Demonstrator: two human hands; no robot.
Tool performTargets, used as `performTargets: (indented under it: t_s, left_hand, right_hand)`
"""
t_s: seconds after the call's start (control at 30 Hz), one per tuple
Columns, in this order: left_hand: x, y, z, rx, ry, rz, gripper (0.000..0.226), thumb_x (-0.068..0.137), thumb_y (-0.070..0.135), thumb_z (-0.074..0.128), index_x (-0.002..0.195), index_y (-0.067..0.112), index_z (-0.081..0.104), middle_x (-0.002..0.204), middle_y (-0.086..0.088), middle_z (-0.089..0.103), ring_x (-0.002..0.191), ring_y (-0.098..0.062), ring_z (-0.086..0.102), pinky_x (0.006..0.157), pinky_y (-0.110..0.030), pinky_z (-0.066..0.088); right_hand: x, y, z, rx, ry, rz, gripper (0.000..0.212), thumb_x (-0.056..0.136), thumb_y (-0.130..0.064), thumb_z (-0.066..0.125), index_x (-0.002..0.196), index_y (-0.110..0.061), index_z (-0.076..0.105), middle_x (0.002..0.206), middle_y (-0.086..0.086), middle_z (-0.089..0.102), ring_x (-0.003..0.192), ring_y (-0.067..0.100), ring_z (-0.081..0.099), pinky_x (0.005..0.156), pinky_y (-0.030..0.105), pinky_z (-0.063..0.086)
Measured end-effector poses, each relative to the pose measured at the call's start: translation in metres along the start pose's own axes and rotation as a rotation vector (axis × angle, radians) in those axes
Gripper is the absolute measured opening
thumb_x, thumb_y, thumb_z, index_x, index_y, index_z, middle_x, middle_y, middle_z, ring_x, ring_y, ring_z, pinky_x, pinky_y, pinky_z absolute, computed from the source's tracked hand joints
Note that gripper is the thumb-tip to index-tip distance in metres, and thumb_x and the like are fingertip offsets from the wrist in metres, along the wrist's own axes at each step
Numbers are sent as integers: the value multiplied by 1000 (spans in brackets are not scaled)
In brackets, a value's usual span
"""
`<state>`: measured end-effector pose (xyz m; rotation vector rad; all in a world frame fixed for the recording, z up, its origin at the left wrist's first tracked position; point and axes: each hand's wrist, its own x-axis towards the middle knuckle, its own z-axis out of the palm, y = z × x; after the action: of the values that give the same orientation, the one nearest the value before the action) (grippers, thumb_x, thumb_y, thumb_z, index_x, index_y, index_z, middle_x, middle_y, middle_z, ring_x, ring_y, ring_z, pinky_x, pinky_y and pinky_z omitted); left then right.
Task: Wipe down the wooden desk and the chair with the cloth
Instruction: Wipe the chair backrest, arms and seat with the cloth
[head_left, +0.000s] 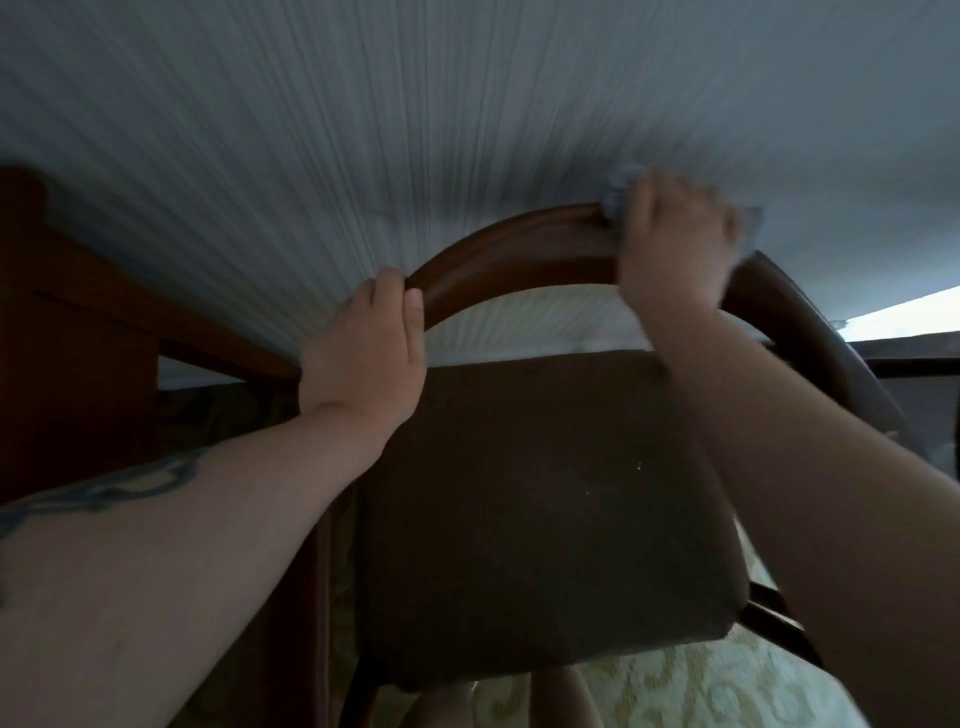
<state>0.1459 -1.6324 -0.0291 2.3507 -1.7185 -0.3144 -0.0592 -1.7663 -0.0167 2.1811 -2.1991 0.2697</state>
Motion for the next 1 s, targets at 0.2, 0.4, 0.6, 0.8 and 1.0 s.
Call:
performTargets:
  t_s: [0.2,0.4,0.6,0.8,1.0]
  left_hand:
    - [3,3,0,-29,-24,-12,37,104,37,18,119,17,45,96,0,53,75,-12,47,60,-28,29]
    - [0,3,-2,-30,-7,-12,37,104,36,23,125,15,46,103,-3,56,82,-16,49,66,-27,27]
    - [0,2,2,-40,22,1,43,104,37,13,120,16,46,92,2,49,76,-14,47,63,-30,30]
    - [0,2,2,-41,13,-22,36,105,37,17,112,16,45,90,3,47,74,-13,44,60,-32,27]
    - [0,2,6,-44,60,-3,40,105,37,14,117,17,47,90,4,48,75,-12,46,61,-29,28]
  right_hand:
    - [-16,-85,2,11,-91,30,45,102,-31,24,126,-14,58,130,12,56,129,32,40,112,47,21]
    - [-51,-92,5,212,-24,-616,39,100,-36,35,107,-16,67,107,5,65,108,28,55,104,41,27]
    - [-33,-8,19,497,441,145,30,91,-35,60,98,-7,70,123,14,59,115,34,51,100,34,39]
    - [-96,-119,27,1086,106,584,9,98,-19,56,94,-18,48,104,0,55,85,6,53,68,6,41]
    - [-66,-65,17,1133,146,624,16,98,-7,51,91,-20,44,92,-5,54,83,6,53,70,3,41]
